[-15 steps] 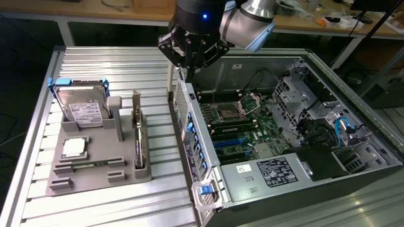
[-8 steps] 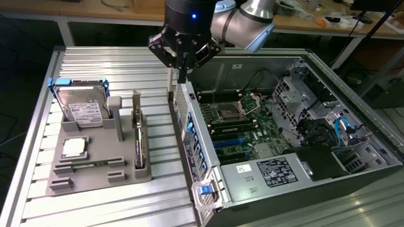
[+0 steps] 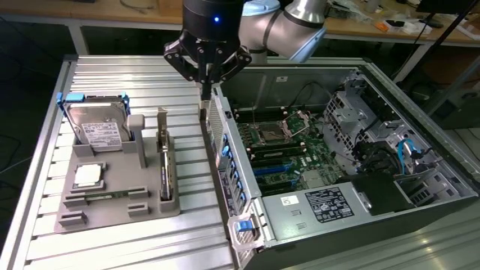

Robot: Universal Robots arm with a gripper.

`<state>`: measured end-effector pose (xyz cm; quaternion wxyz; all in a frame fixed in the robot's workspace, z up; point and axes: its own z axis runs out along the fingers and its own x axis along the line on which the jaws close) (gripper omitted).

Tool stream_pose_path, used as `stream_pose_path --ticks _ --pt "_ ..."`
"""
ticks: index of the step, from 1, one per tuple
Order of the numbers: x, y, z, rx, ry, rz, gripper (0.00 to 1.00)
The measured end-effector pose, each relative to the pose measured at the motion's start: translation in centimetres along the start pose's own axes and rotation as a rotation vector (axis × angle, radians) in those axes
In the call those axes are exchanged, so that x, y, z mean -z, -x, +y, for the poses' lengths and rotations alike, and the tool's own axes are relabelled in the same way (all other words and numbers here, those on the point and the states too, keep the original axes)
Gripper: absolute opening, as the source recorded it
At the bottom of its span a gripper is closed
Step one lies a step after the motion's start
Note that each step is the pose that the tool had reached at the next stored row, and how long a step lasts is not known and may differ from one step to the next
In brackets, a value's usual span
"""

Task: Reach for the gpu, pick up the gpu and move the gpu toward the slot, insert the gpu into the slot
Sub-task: 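Reach for the gpu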

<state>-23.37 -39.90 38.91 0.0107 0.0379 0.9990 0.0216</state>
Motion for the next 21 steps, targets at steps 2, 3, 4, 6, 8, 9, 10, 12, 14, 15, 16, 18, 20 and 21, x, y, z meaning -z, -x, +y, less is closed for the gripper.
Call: stream_pose_path --ticks 2,3,4,6,8,9,10,12,14,15,16,18,20,21 --pt "-0.02 -0.7 -0.05 0.0 -0.0001 0.001 0.11" --pt "-0.02 -1.0 -0.08 0.0 -0.0001 0.0017 0.11" --pt "-0.03 -1.3 -0.1 0.0 -0.0001 0.0023 0.11" --pt "-0.04 -1.7 -0.14 0.0 -0.0002 0.0033 0.11" --pt "-0.04 -2.2 -0.17 0.0 -0.0004 0.0047 0.11" --pt "-0.05 -2.5 -0.19 0.0 -0.0004 0.0051 0.11" --pt "-0.06 -2.7 -0.21 0.0 -0.0004 0.0057 0.11" --pt "-0.07 -3.2 -0.25 0.0 -0.0005 0.0068 0.11" --pt "-0.08 -3.6 -0.29 0.0 -0.0006 0.008 0.11" --pt "-0.09 -3.9 -0.31 0.0 -0.0007 0.0086 0.11" --pt "-0.1 -4.1 -0.33 0.0 -0.0007 0.0092 0.11" --pt "-0.11 -4.6 -0.36 0.0 -0.0008 0.0104 0.11" --pt "-0.12 -5.0 -0.4 0.0 -0.0009 0.0115 0.11" --pt "-0.13 -5.2 -0.42 -0.001 -0.0009 0.012 0.11"
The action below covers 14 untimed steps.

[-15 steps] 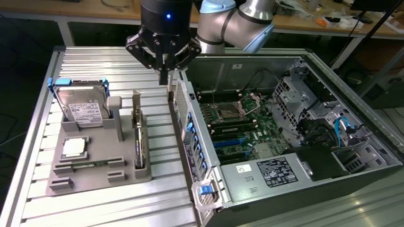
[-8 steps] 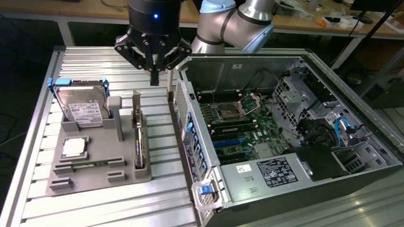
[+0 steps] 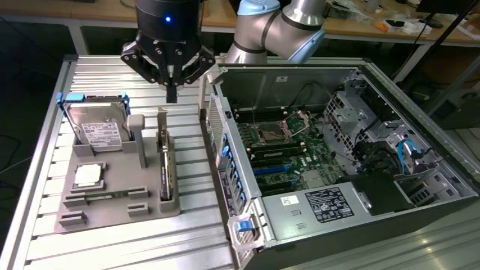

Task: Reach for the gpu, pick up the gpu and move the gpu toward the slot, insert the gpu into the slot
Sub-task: 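Reach for the gpu, then pick up the gpu and move the gpu toward the slot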

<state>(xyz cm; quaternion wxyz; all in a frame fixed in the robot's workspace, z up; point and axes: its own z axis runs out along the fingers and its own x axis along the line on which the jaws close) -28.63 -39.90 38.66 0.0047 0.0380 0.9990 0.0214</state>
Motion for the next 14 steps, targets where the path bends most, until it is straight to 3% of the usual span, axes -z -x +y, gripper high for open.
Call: stream_pose_path --ticks 7,14 --pt "-0.09 -1.2 -0.1 0.0 -0.0007 0.0078 0.11" --pt "-0.09 -1.3 -0.1 0.0 -0.0006 0.0079 0.11"
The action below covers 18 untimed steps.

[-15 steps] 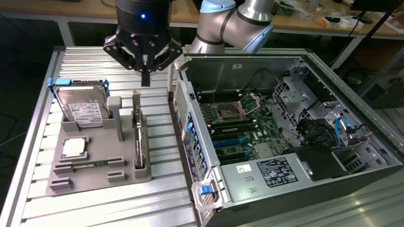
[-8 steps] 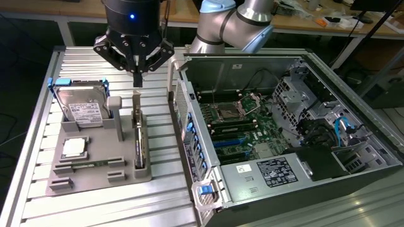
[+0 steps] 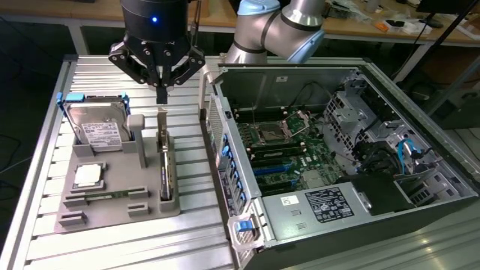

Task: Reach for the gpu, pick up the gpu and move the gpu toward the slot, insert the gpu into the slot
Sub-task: 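Pick up the gpu and move the gpu toward the slot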

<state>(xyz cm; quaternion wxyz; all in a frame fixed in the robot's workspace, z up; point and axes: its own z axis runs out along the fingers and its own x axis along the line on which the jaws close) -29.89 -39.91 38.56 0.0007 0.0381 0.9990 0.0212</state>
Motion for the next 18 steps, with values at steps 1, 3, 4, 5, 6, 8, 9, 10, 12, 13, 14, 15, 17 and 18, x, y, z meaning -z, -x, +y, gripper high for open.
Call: stream_pose_path --ticks 1,3,4,5,6,8,9,10,12,13,14,15,17,18 --pt "0.0 0.0 0.0 0.0 0.0 0.0 0.11" --pt "0.0 0.0 0.0 0.0 0.0 0.0 0.11" --pt "0.0 0.0 0.0 0.0 0.0 0.0 0.11" --pt "0.0 0.0 0.0 0.0 0.0 0.0 0.11" --pt "0.0 0.0 0.0 0.0 0.0 0.0 0.11" --pt "0.0 0.0 0.0 0.0 0.0 -0.0001 0.11" --pt "0.0 0.0 0.0 0.0 0.0 0.0 0.17" --pt "0.0 0.0 0.0 0.0 0.0 0.0 0.24" --pt "0.0 0.0 0.0 0.0 0.0 0.0 0.36" --pt "0.0 0.0 0.0 0.0 0.0 0.0 0.36" --pt "0.0 0.0 0.0 0.0 0.0 0.0 0.36" --pt "0.0 0.0 0.0 0.0 0.0 0.0 0.42" --pt "0.0 0.0 0.0 0.0 0.0 0.0 0.54" --pt "0.0 0.0 0.0 0.0 0.0 0.0 0.6"
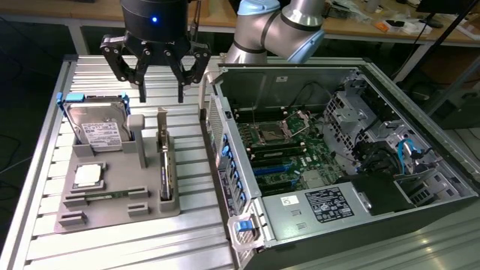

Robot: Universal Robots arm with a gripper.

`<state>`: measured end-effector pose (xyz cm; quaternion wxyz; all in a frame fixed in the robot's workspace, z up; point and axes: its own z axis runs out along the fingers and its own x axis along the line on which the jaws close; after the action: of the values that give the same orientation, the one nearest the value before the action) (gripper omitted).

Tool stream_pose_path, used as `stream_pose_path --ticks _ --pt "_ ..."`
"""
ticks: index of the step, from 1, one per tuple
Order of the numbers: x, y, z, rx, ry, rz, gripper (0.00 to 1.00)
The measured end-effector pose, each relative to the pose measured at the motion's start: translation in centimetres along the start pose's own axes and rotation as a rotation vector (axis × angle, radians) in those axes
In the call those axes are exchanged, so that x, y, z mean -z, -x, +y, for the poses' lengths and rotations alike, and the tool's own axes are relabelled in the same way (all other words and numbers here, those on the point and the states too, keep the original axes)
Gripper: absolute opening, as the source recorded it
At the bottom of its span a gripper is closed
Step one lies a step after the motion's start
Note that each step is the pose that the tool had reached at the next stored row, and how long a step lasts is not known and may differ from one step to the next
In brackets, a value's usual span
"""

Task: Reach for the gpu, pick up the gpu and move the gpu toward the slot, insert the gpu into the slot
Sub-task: 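Pick up the gpu and move the gpu toward the slot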

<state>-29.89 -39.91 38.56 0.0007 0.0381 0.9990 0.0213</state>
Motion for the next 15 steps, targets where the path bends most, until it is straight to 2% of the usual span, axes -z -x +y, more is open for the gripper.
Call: stream_pose_path --ticks 1,3,4,5,15 --pt "0.0 0.0 0.0 0.0 0.0 0.0 0.6" --pt "0.0 0.0 0.0 0.0 0.0 0.0 0.72" --pt "0.0 0.0 0.0 0.0 -0.0001 0.0 0.72" --pt "0.0 0.0 0.0 0.0 0.0 0.0 0.78" --pt "0.0 0.0 0.0 0.005 -0.0001 0.0003 0.78"
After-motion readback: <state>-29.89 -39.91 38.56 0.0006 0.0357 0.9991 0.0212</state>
